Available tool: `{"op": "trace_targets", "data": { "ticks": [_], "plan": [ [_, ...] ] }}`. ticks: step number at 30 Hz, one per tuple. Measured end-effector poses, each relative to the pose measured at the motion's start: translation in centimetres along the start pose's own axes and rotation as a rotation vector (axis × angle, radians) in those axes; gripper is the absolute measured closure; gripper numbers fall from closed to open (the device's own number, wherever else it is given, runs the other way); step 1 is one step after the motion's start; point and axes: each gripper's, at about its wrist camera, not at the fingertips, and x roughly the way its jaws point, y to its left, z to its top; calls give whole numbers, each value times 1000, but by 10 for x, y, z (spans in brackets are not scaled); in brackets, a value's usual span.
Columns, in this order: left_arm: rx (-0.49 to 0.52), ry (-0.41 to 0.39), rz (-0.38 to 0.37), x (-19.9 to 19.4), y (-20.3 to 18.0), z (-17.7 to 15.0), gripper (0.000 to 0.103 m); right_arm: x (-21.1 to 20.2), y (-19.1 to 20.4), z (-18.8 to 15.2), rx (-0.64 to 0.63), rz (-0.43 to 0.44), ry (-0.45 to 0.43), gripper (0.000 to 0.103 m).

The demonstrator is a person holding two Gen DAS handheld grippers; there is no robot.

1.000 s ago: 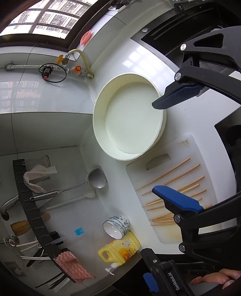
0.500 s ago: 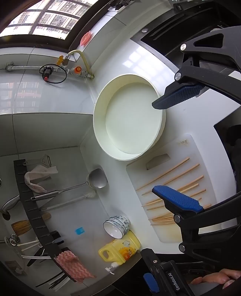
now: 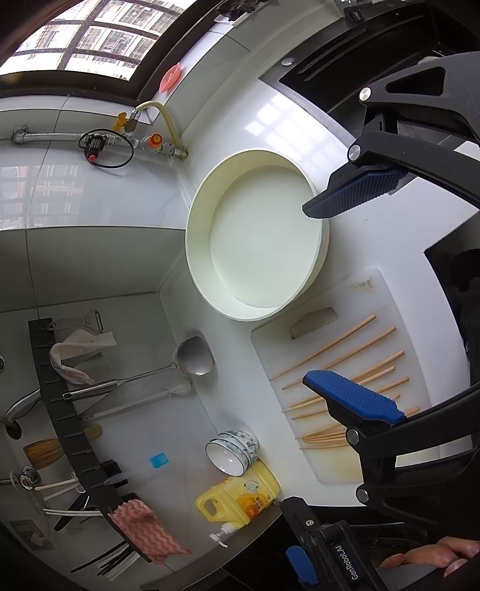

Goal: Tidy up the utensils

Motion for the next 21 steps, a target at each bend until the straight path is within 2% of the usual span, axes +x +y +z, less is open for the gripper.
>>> {"op": "trace_targets", "data": {
  "ticks": [21],
  "plan": [
    [-2,-1,1,-6,3,-5,6,0,0,-1,3,1,-1,23]
  ]
}}
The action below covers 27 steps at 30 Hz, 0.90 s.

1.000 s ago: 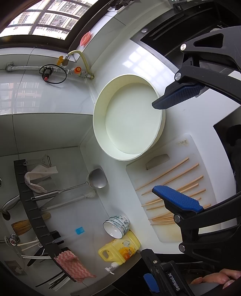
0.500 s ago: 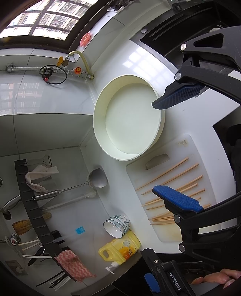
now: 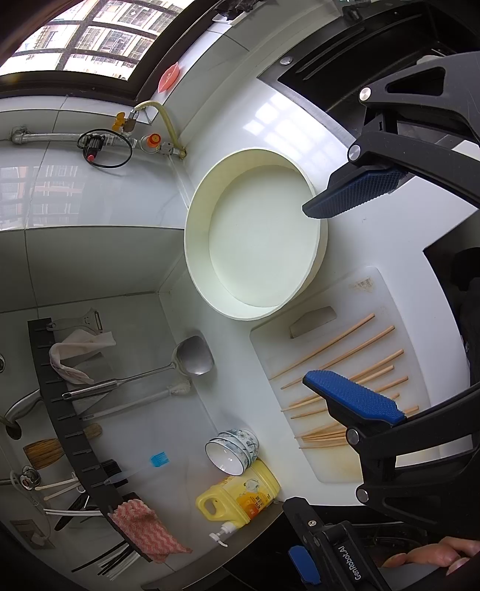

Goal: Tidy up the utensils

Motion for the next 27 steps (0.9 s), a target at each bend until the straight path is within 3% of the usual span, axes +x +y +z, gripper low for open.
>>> {"op": "trace_targets", "data": {
  "ticks": [27],
  "plan": [
    [-20,-1,10,-3,9,-6,6,-1,5,-2,-12,13,-6,23]
  ]
}}
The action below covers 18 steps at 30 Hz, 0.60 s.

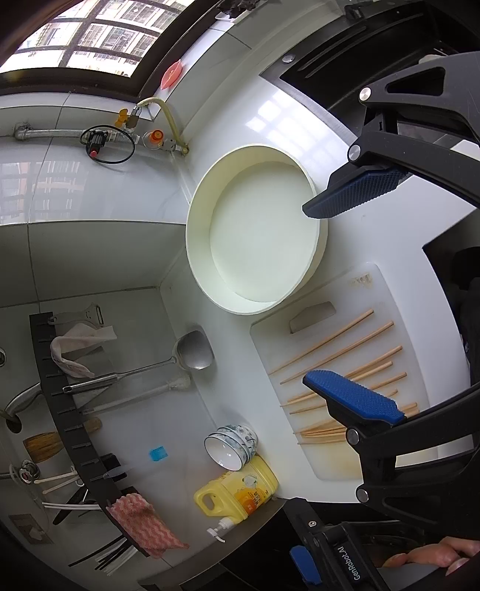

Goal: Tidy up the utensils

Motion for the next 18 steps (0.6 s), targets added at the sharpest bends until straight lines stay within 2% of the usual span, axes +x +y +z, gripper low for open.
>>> {"op": "trace_targets", "data": {
  "ticks": [18],
  "plan": [
    [-31,17,11,4,19,-6,6,5,12,-2,-23,25,-3,23]
  ]
}}
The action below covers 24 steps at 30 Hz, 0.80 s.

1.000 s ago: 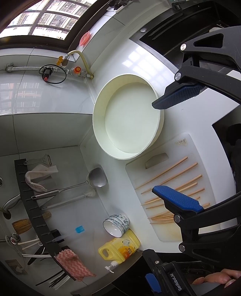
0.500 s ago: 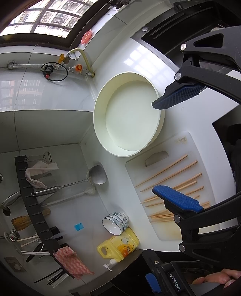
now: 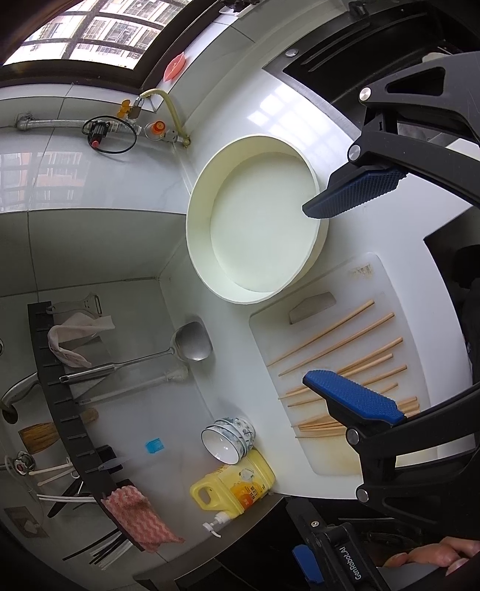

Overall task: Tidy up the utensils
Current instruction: 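Lower both open grippers toward the wooden chopsticks on the cutting board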

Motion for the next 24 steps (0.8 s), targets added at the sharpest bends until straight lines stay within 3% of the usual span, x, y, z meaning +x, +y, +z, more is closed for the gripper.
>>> {"op": "trace_targets", "data": {
  "ticks": [13,19,24],
  "plan": [
    [-88,29,112,45,87,-28,6,48,49,-30,-105,111,34,23],
    [-69,53,58,80,96,-56,6,75,66,-55,-258,110,35,23],
    [-113,67,48,97,88,-75,6,101,56,-60,-290,132,58,23]
  ]
}}
